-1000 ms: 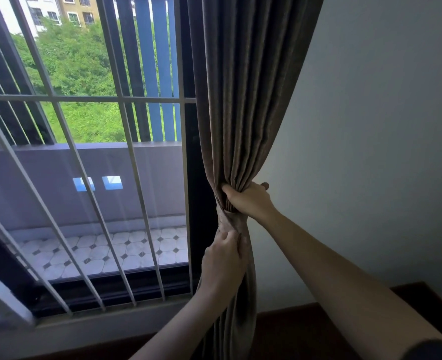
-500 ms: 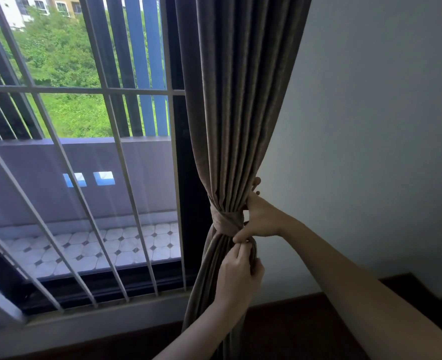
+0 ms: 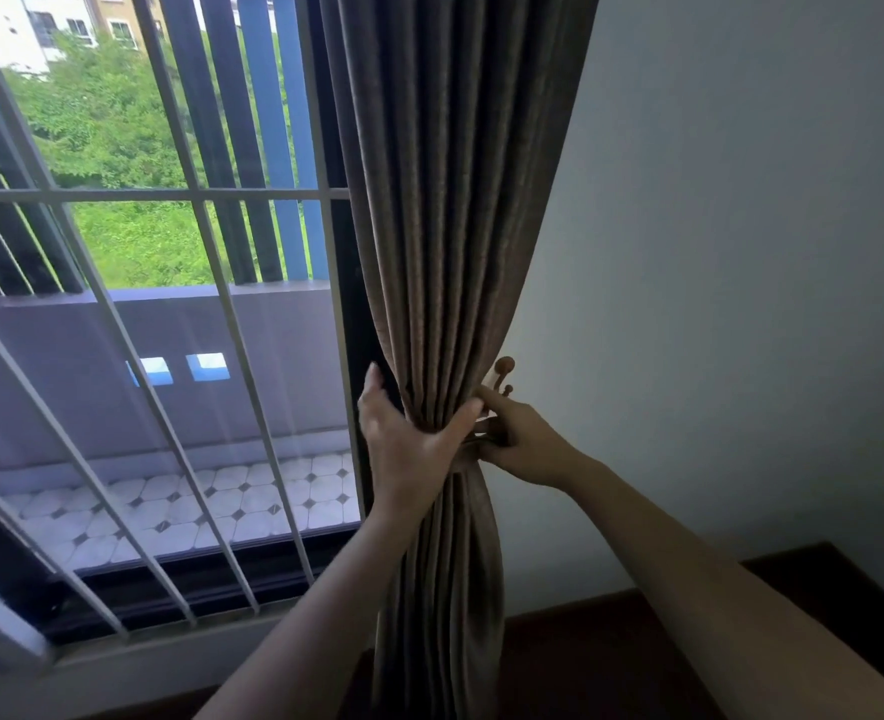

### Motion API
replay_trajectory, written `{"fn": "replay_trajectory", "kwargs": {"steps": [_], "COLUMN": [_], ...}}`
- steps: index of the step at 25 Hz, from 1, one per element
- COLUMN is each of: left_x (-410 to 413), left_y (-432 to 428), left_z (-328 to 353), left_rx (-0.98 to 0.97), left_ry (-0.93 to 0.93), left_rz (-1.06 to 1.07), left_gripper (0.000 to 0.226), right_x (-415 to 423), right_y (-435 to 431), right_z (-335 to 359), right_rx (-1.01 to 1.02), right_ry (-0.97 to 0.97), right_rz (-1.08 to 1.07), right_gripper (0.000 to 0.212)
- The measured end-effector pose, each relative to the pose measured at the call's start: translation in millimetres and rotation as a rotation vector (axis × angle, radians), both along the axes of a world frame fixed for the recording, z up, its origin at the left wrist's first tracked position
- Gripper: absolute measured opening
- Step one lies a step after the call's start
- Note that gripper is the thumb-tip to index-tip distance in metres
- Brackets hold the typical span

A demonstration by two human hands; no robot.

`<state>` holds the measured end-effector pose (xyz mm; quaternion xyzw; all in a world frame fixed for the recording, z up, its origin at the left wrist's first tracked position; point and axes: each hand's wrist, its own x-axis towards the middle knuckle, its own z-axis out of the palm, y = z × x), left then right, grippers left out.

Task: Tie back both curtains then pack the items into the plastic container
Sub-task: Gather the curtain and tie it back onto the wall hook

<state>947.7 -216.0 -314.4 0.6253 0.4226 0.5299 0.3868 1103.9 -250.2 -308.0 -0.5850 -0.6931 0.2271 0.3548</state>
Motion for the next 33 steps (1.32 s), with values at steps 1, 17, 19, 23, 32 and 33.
{"fn": "replay_trajectory", "kwargs": {"steps": [1,17,19,23,32,33], "left_x": [5.5,19.3,16.2,12.7,24.0,22.9], "left_y": [3.3,14.7,15.4,21.5,33.6,33.1], "left_z": [12.7,22.5,20.7,15.4,7.0,6.4], "left_rx": [0.002,0.075,0.082,0.074,0.166,0.185], "left_ry": [0.041,0.049,0.073,0.119,0.279,0.279], "left_rz": [-0.019,0.082,0.078,0.1,0.146,0.134], "left_gripper": [0.116,0.092,0.088,0.078,0.066,0.066], "right_x": [0.3,43.9,54.5,69.5,39.5,36.9], "right_y": [0.9,5.6,4.6,15.1,63.7,65.2], "right_z": [-5.3,-16.6,-11.7,-23.6,-72.6,-73.3], "right_rx": [0.014,-0.321,-0.354,-0.225,0.123,0.136], "right_ry": [0.011,0.127,0.23,0.484,1.172,1.148], "right_rz": [-0.022,0.056,0.095,-0.026,-0.633,-0.656], "right_gripper": [0.048,0.008,0.008,0.021,0.028,0.029]}}
